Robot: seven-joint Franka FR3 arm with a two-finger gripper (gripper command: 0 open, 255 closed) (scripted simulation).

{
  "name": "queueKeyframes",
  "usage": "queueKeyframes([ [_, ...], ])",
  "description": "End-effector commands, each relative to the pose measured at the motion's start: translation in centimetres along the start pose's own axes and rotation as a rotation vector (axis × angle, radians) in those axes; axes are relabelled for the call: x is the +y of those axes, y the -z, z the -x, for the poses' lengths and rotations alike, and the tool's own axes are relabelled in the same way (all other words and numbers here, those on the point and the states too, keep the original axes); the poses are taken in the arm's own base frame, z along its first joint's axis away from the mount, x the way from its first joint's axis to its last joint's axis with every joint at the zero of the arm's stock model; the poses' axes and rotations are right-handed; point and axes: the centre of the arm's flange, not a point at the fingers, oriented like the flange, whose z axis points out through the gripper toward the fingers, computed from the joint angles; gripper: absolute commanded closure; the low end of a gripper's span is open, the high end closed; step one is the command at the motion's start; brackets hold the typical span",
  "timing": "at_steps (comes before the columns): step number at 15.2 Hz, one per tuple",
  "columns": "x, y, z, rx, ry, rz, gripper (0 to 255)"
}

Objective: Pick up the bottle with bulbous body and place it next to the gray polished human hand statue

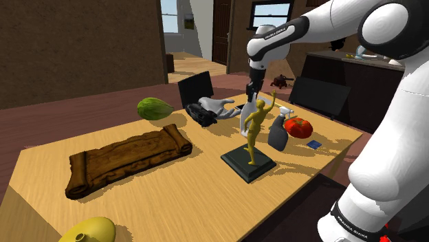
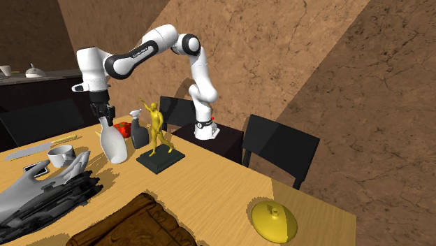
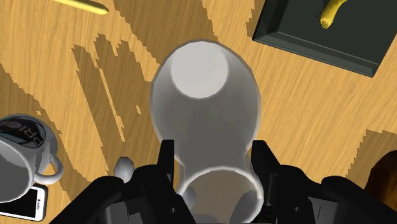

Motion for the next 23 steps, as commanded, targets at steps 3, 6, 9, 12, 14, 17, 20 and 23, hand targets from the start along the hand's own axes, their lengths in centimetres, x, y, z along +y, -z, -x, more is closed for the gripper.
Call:
queueKeyframes([
  [3, 0.1, -0.9, 0.1, 0.001, 0.000, 0.000, 255],
  [6, 0.1, -0.9, 0.1, 0.001, 0.000, 0.000, 255],
  [9, 0.1, -0.9, 0.1, 0.001, 0.000, 0.001, 0],
  [12, 0.1, -0.9, 0.1, 0.001, 0.000, 0.001, 0],
  [14, 0.1, -0.9, 0.1, 0.001, 0.000, 0.000, 0],
  [17, 0.1, 3.1, 0.1, 0.001, 0.000, 0.000, 0],
  [20, 0.1, 4.1, 0.1, 0.001, 0.000, 0.001, 0],
  [23, 0.1, 4.1, 0.1, 0.001, 0.000, 0.000, 0],
])
